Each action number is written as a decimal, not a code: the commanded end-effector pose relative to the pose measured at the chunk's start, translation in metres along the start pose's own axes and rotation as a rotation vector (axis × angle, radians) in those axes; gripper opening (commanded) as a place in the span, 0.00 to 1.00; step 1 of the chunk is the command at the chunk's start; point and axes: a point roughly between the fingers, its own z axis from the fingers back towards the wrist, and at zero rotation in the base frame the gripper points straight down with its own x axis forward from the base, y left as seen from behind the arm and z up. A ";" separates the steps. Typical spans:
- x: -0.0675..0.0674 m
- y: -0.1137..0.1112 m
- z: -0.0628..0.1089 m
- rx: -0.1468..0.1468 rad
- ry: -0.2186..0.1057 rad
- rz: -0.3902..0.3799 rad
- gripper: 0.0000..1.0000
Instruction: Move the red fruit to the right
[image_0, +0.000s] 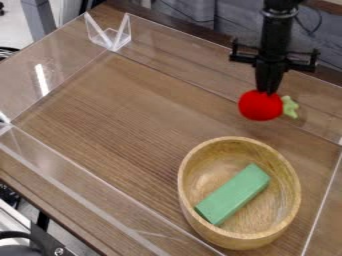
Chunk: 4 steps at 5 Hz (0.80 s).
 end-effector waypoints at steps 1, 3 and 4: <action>0.007 -0.006 0.015 -0.019 -0.080 0.048 0.00; -0.002 -0.034 0.004 -0.021 -0.086 0.113 0.00; 0.001 -0.044 0.005 -0.021 -0.092 0.154 1.00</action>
